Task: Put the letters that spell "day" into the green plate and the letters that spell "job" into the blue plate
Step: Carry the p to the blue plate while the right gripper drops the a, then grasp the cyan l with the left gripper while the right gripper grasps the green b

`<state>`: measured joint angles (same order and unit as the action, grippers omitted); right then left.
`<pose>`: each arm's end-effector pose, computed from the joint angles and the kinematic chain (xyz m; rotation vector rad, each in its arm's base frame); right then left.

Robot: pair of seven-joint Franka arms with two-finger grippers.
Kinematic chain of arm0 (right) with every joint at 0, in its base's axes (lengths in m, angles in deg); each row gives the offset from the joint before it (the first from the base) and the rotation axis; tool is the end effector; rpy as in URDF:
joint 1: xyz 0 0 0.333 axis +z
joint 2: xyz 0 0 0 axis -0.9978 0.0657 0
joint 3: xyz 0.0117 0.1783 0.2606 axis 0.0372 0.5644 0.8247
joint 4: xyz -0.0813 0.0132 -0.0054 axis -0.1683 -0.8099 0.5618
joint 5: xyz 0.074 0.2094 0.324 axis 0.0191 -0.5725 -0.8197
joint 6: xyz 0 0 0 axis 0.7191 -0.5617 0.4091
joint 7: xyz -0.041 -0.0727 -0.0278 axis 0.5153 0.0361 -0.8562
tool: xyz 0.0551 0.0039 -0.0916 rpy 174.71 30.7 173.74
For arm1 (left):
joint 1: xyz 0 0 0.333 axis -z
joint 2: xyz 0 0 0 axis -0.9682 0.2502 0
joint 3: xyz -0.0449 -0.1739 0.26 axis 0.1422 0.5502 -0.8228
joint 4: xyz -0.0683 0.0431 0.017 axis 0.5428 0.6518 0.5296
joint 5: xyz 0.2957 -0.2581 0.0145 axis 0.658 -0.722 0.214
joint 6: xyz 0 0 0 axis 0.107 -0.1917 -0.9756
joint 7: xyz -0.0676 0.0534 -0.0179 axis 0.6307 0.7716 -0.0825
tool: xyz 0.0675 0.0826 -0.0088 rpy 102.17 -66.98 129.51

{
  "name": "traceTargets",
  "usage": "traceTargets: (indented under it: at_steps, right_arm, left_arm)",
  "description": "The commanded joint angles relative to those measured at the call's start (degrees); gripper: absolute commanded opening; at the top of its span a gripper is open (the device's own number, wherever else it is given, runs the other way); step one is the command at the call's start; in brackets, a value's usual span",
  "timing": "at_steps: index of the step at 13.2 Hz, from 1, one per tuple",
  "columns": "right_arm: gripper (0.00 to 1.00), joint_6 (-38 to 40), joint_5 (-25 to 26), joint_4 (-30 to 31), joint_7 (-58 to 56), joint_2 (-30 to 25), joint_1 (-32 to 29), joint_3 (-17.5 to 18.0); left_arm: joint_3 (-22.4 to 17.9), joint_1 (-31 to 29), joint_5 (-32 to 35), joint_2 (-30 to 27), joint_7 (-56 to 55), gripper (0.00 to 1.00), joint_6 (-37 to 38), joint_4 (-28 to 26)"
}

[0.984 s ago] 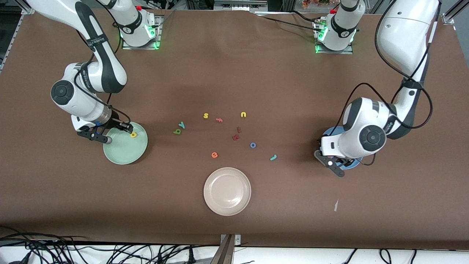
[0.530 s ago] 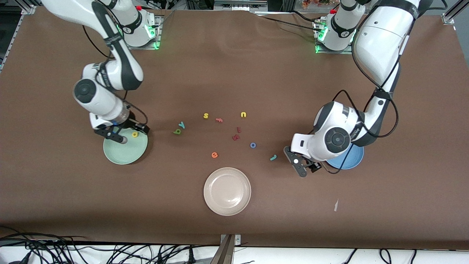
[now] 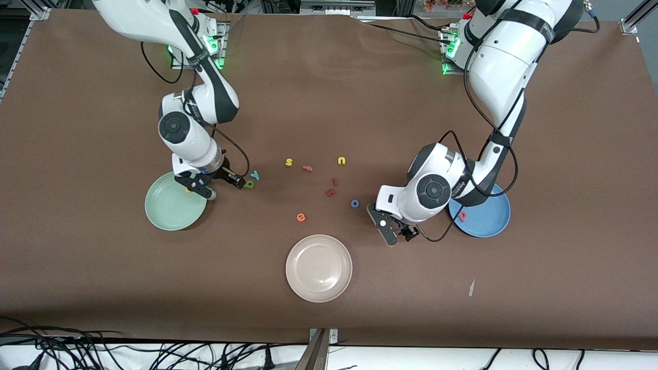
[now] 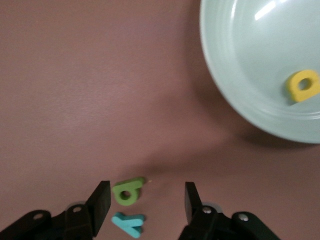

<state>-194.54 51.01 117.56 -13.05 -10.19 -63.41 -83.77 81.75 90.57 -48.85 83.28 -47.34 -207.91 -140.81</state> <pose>0.5423 0.2225 0.2174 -2.9735 0.7839 -0.0317 0.6633 -0.3113 0.2098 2.6537 -1.4992 0.0100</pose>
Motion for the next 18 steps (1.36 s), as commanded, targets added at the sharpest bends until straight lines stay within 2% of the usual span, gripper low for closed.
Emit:
traceTargets:
  at_steps: [1,11,15,18]
  right_arm:
    - [0.68,-1.16,0.01,-4.45,4.42,4.48,2.74,-0.35]
    - [0.65,-3.01,0.01,-3.32,4.78,6.33,3.54,-0.35]
    - [0.56,-3.88,0.01,-2.09,5.13,6.33,3.54,-0.26]
    - [0.39,-4.33,0.01,-1.47,5.13,6.33,3.63,-0.26]
  left_arm:
    - [-0.35,1.29,-1.22,2.15,-0.94,1.00,-1.39,2.13]
    - [-0.88,3.22,2.03,3.82,-1.47,0.99,-5.97,1.25]
    - [-0.96,3.05,4.48,3.82,-1.30,0.97,-5.44,0.99]
    - [-0.96,2.87,4.67,3.82,-1.12,0.94,-5.35,0.64]
